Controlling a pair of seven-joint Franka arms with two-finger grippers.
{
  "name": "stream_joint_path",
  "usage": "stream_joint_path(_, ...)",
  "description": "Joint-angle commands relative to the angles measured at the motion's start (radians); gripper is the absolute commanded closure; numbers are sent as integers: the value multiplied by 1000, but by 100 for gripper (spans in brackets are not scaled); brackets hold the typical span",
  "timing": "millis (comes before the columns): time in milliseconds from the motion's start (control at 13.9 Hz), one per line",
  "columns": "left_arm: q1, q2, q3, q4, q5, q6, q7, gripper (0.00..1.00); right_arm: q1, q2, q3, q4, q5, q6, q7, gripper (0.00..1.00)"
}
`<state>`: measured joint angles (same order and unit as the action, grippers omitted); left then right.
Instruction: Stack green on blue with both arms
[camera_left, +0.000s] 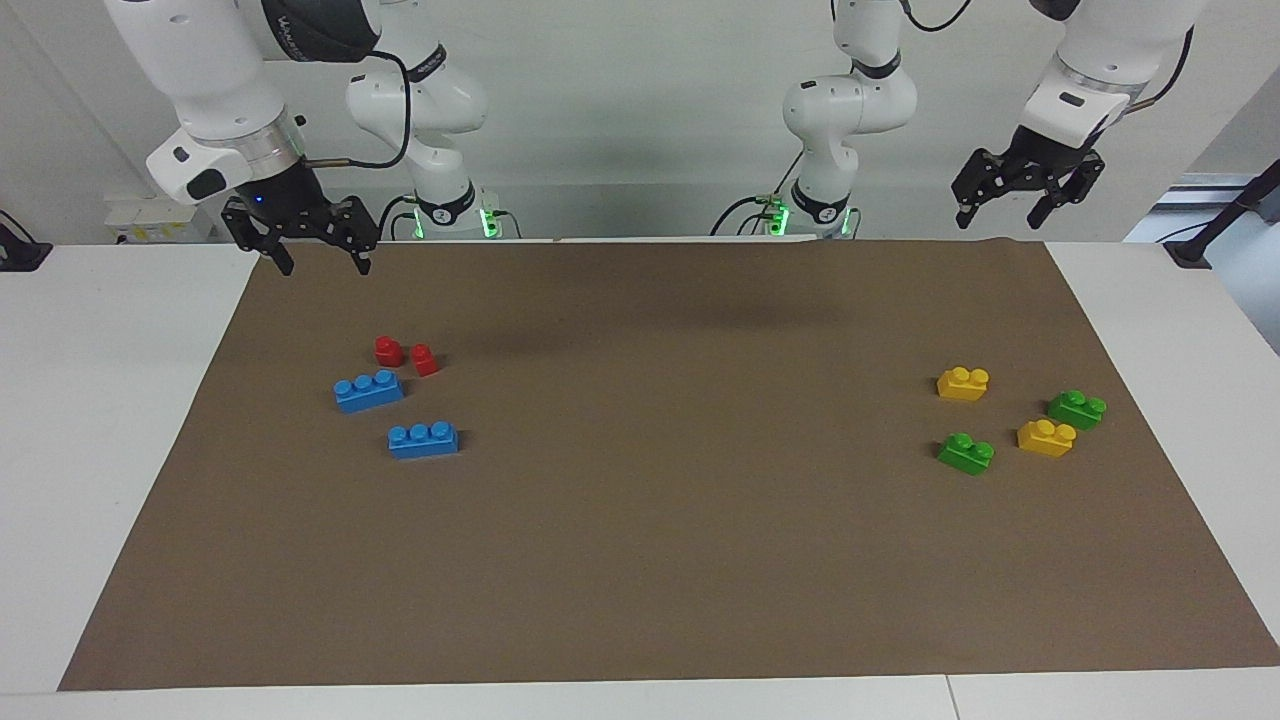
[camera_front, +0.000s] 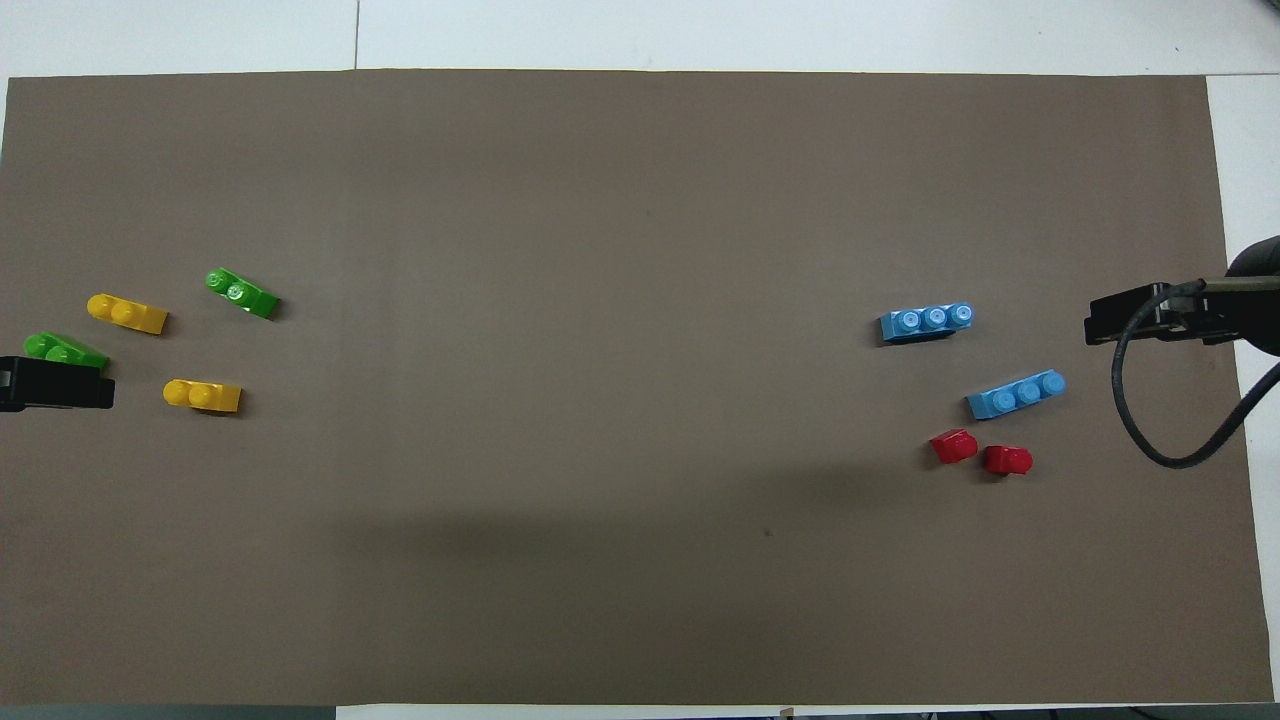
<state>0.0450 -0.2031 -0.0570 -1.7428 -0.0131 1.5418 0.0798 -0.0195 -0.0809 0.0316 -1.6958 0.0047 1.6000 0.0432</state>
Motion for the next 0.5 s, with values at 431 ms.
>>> stream_joint_path(431,4,-15,0,6,16,-12,11,0,-10,-16,5,-15,-18,9,-20,0)
